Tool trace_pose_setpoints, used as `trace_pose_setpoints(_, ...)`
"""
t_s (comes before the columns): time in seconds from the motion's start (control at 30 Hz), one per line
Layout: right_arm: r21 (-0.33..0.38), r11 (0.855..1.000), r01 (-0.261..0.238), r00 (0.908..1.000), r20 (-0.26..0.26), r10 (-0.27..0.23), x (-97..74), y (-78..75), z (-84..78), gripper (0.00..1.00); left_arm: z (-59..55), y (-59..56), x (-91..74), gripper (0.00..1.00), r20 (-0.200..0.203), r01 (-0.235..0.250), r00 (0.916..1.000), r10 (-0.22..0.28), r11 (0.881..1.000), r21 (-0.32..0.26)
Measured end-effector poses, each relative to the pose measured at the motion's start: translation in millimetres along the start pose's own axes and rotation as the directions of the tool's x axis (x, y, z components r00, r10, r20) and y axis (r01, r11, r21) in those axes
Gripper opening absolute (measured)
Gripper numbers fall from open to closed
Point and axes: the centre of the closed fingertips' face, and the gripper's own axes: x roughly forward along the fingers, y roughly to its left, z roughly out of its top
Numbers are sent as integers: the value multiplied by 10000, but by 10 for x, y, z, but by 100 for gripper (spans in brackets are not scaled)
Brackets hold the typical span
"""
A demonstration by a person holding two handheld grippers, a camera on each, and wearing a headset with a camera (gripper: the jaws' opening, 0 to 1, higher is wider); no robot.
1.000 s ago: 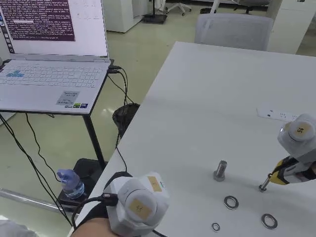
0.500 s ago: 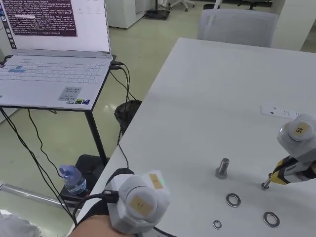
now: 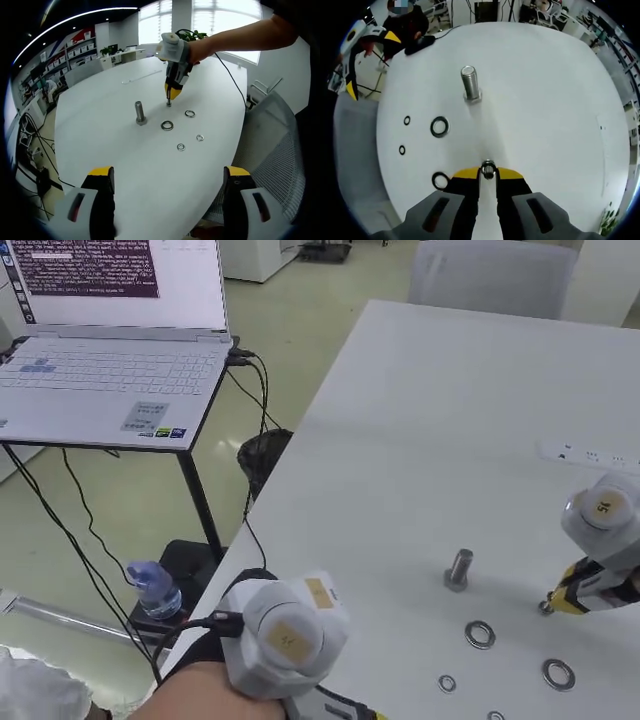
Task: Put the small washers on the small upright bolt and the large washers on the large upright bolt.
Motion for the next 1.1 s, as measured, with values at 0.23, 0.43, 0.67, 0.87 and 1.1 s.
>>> trace_pose_setpoints(0.23, -107, 9999, -60, 9999, -82, 59, 77, 45, -21, 13, -46, -9, 1, 89, -101, 10, 9999, -10, 10000, -26)
trace_pose_setpoints(0.43, -198, 9998, -76, 9999, -146, 73, 118, 43, -49, 13, -62, -21, -6, 87, -154, 58, 9999, -59, 10000, -60)
trace_pose_setpoints(0.67, -413, 9991, 20, 9997, -243, -30, 153, 23, -75, 13, -87, -23, -2, 87, -210, 50, 9998, -51, 10000, -49)
trace_pose_setpoints(0.87, -525, 9986, 79, 9994, -321, -96, 170, 18, -73, 13, -97, -28, -9, 86, -244, 60, 9997, -60, 10000, -31)
trace_pose_setpoints(1.1, -611, 9980, 133, 9991, -389, -157, 181, 19, -61, 13, -100, -34, -17, 86, -219, 45, 9998, -46, 10000, -38)
